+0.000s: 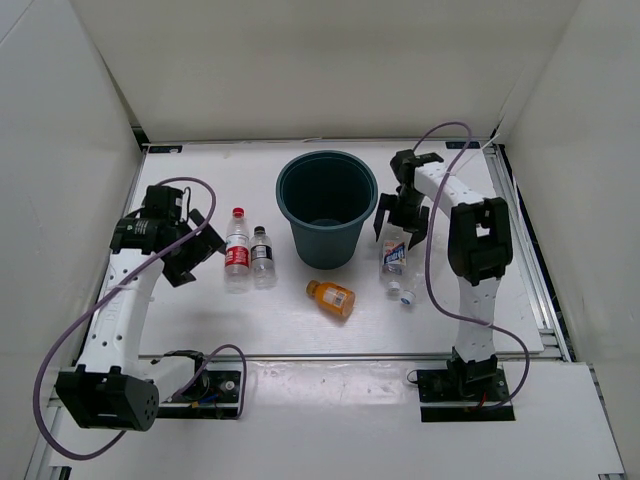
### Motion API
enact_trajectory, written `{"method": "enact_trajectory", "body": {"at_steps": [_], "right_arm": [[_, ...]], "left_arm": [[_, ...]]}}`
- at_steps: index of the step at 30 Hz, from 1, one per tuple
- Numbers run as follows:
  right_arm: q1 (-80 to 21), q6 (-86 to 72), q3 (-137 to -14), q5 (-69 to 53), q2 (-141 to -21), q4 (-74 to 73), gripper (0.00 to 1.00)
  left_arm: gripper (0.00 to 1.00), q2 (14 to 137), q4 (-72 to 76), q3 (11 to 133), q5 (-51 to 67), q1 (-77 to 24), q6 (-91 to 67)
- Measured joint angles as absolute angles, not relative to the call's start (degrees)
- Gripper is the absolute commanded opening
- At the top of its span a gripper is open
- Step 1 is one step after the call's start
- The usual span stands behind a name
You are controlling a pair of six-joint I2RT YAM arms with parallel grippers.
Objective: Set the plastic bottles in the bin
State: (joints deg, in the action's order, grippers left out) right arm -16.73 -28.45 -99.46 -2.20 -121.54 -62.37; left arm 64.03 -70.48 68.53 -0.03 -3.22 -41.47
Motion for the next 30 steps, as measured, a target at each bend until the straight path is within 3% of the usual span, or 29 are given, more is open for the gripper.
{"method": "enact_trajectory", "body": {"at_steps": [1, 6, 10, 15, 19, 30], "right_arm": [[-16.7, -28.3, -99.5, -2.3, -122.0, -62.4, 0.89], [-16.7, -27.8, -99.6, -3.2, -123.3, -62.6, 0.58], [-16.7, -28.3, -102.1, -3.0, -123.3, -64.6, 0.50], [-16.3, -30.6, -118.1, -1.2, -122.9, -71.8, 0.33], [-16.1, -33.0, -126.1, 1.0, -116.1, -72.5, 0.28], [-19.2, -34.3, -127.4, 8.6, -94.8, -71.2, 0.25]], "left_arm": [[1.00, 64.0, -70.4, 68.1, -0.1, -3.2, -41.7], [1.00, 63.3, -69.8, 65.6, -1.6, -3.2, -43.7], [1.00, 62.2, -69.8, 65.2, -4.7, -3.2, -45.4], [1.00, 66.3, -73.6, 66.4, -8.8, -3.2, -46.4], [1.00, 69.5, -72.9, 65.9, -8.3, -3.2, -46.1], [1.00, 71.7, -67.9, 66.0, -5.3, -3.2, -43.0]]}}
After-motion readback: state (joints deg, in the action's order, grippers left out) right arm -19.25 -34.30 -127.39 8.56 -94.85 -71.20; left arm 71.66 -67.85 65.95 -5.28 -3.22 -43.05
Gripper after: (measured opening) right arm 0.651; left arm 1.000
